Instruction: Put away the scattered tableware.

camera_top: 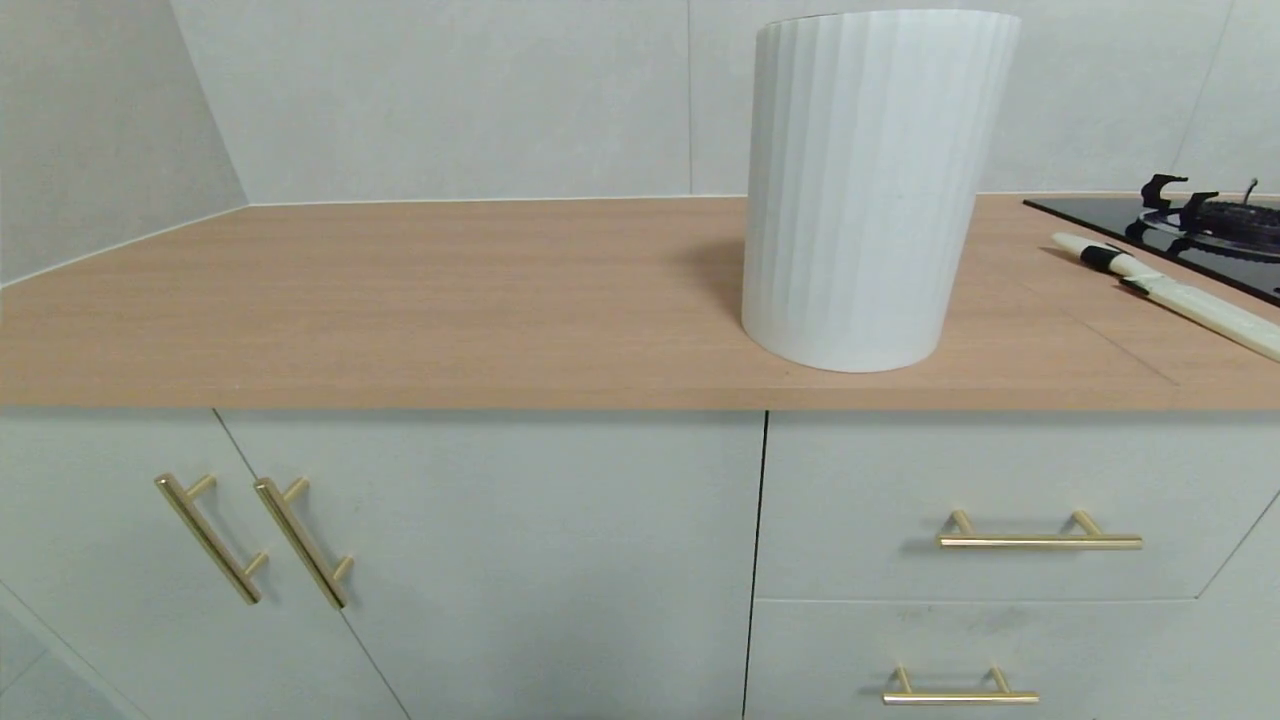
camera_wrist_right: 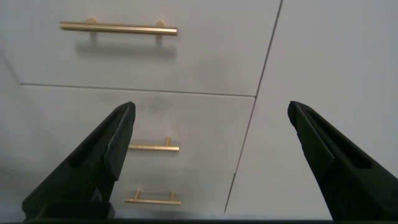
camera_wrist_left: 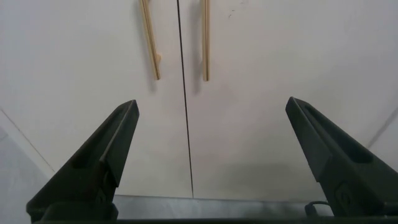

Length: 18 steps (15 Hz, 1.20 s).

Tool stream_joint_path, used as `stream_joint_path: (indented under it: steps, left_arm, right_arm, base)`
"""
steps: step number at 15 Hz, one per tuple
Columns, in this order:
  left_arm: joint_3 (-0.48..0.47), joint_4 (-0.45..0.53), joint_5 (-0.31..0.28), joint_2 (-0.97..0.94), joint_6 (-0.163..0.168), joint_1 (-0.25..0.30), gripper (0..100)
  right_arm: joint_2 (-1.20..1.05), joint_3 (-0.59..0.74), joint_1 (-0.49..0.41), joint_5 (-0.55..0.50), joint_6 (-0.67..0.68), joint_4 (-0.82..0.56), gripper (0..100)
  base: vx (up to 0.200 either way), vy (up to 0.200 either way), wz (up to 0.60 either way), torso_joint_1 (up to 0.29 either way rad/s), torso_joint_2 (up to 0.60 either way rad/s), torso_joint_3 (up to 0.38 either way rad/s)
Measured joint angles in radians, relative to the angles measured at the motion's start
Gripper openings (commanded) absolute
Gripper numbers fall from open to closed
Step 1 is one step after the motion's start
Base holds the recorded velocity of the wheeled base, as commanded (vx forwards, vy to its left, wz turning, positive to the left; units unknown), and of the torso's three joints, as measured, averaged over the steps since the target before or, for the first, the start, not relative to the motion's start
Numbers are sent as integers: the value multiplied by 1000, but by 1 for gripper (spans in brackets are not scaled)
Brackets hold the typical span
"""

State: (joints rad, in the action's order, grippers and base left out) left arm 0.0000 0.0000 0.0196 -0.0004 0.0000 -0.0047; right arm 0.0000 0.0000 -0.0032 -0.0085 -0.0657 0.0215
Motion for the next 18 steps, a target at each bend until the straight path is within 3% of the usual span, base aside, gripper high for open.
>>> stream_joint_path:
  steps: [4,13,18]
  left_arm:
    - [0,0,0,0,0,0,100]
    - [0,0,0,0,2,0,100]
    - [0,0,0,0,-1,0,100]
  right_arm:
    - [0,0,0,0,0,1,100]
    - [1,0,0,0,0,1,100]
    - [2,0,0,0,0,2,100]
  base:
    - [0,0,0,0,0,0]
    - [0,-200,0,3,2,2]
    - [0,0,0,0,0,0]
